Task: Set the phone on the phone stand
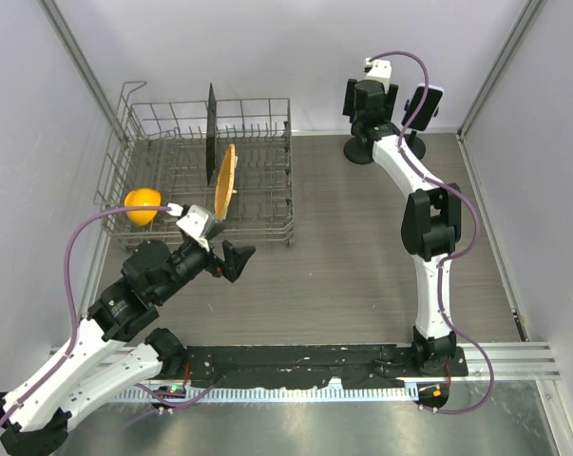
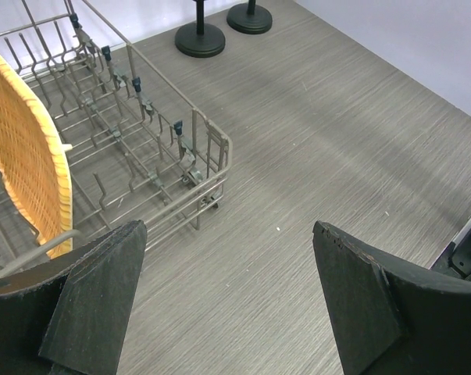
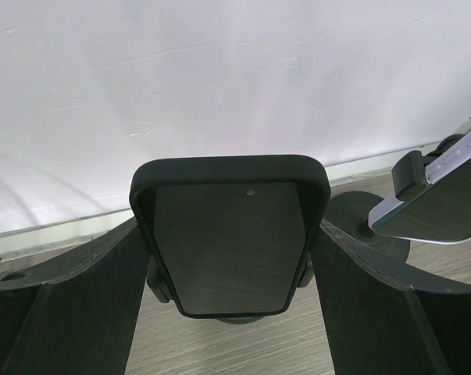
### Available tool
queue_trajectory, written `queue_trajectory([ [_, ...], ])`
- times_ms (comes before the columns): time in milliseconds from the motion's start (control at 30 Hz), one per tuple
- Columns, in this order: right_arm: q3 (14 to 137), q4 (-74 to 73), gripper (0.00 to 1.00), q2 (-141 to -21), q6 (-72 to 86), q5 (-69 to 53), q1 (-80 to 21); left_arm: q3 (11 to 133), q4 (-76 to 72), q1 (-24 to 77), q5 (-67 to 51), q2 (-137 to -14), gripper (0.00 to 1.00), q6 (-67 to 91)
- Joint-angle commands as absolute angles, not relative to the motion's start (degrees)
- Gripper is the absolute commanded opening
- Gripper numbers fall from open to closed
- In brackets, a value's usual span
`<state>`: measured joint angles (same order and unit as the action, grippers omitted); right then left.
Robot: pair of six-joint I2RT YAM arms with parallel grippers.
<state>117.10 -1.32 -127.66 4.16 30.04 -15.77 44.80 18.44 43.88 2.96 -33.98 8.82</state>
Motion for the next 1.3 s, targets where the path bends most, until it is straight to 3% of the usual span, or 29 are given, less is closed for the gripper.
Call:
queue_trajectory([
  [0,120.59,2.38,0.65,-126.3,3.6,25.75,-15.56,44.91,14.77,43.59,2.11,-33.31,0.91,9.23],
  [33,121.46,1.5,0.81,-126.3,3.52,25.66,-15.64,44.91,14.85,43.59,2.11,-33.31,0.91,9.23],
  [100,122.69,-1.91,0.87,-126.65,3.43,25.23,-15.64,45.0,14.94,43.59,2.02,-33.31,0.91,9.32],
  [500,125.85,-9.3,0.87,-125.42,1.5,24.26,-15.47,44.65,15.12,43.51,2.2,-32.25,0.91,9.49],
  [767,135.16,-12.47,0.87,-127.26,-1.84,23.73,-15.38,44.65,15.29,43.59,2.2,-32.7,0.91,9.49],
  [933,140.28,-21.78,0.88,-124.55,3.22,24.35,-15.38,44.65,15.38,43.59,2.81,-32.7,0.91,9.4],
  [1067,127.75,-27.5,0.87,-112.8,11.58,22.34,-15.91,44.74,15.29,43.59,2.81,-32.78,0.91,9.32],
  [1200,94.51,-19.97,0.88,-89.47,16.69,18.12,-17.22,44.65,15.21,43.59,2.81,-32.43,0.91,9.32],
  [1267,83.9,-15.58,0.88,-81.78,18.44,15.57,-18.01,44.56,14.94,43.51,2.55,-32.08,0.91,9.4],
])
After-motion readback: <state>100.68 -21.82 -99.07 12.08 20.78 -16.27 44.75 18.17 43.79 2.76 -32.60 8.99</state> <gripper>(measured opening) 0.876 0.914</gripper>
